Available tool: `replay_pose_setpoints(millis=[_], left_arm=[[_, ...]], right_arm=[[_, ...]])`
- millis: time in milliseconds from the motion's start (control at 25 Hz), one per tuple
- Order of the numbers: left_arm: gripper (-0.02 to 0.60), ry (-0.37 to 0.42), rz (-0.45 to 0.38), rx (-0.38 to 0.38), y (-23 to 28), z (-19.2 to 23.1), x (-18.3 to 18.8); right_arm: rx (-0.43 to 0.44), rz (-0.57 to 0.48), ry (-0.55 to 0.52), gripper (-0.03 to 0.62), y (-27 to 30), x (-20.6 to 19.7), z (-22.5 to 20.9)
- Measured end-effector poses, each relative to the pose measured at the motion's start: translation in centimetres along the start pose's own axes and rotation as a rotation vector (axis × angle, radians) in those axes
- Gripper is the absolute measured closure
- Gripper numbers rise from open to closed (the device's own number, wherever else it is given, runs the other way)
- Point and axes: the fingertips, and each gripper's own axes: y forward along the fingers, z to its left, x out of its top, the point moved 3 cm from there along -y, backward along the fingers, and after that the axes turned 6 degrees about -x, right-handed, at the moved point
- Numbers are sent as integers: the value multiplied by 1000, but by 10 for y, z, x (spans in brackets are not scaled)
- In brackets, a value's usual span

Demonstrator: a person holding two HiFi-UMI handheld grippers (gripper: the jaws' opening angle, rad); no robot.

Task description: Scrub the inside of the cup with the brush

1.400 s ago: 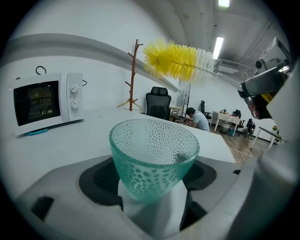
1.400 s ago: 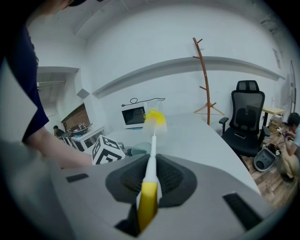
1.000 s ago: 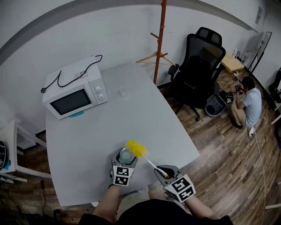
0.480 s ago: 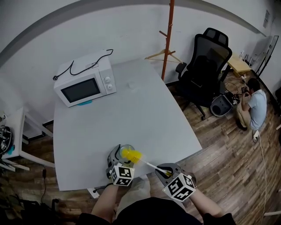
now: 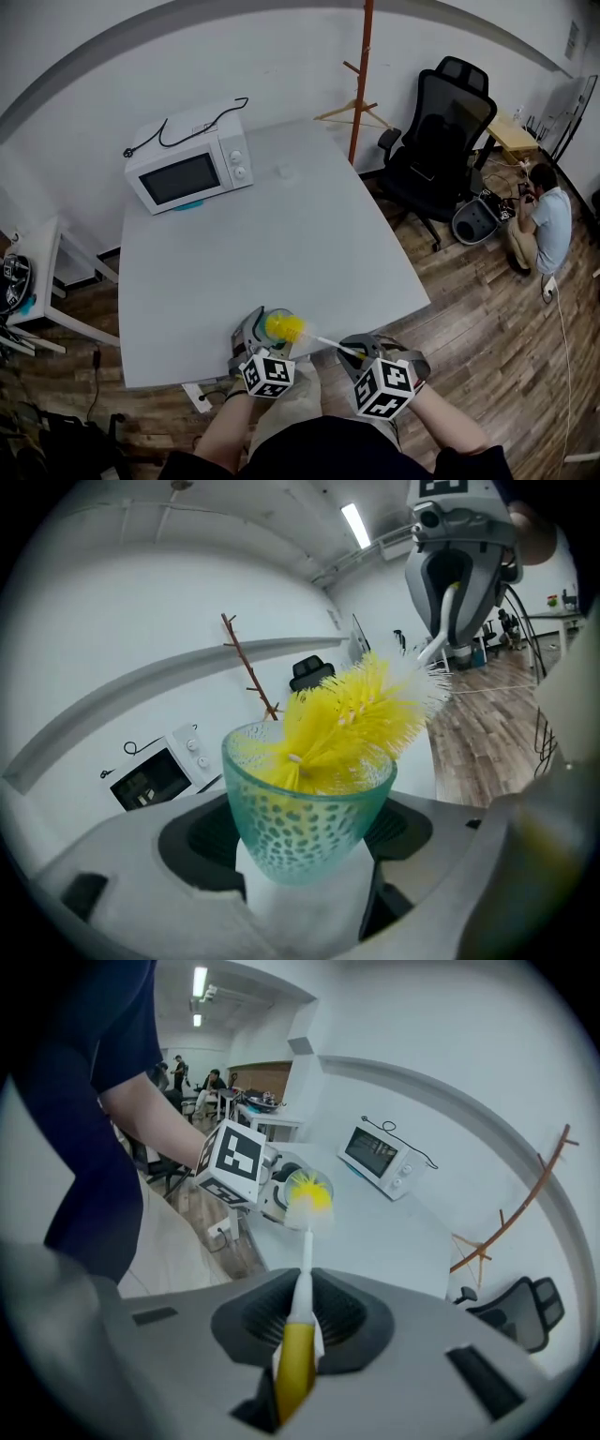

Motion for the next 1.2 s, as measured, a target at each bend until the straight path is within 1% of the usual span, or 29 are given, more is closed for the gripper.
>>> replay_pose_setpoints(millis=[120, 240, 440, 520, 640, 720, 800, 1000, 1080, 1160, 1200], left_arm=[[195, 40, 10, -5, -3, -11, 3], [195, 80, 14, -16, -6, -22, 7], [195, 123, 17, -35, -12, -44, 19], [195, 126, 25, -41, -15, -52, 22], [195, 106, 34, -40, -19, -57, 16], [195, 102, 35, -45, -22, -59, 16], [195, 109, 36, -53, -24, -61, 17], [195, 129, 36, -78, -27, -67, 17], [195, 136, 36, -88, -26, -68, 14], [195, 137, 36, -99, -26, -69, 14], [195, 133, 36, -105, -26, -69, 15]], right_arm=[[-10, 33, -117, 543, -4, 0, -3], [-5, 55, -212, 543, -5, 2, -5], [-6, 112, -396, 543, 2, 4, 1], [-14, 136, -459, 543, 3, 4, 5], [-13, 143, -501, 543, 2, 5, 11], [-14, 139, -519, 543, 1, 4, 14], [-31, 134, -561, 543, 0, 2, 14], [-127, 104, -783, 543, -3, 3, 12], [-158, 56, -838, 543, -5, 10, 14], [-206, -24, -880, 543, -7, 19, 17], [-227, -52, -920, 543, -6, 21, 18]])
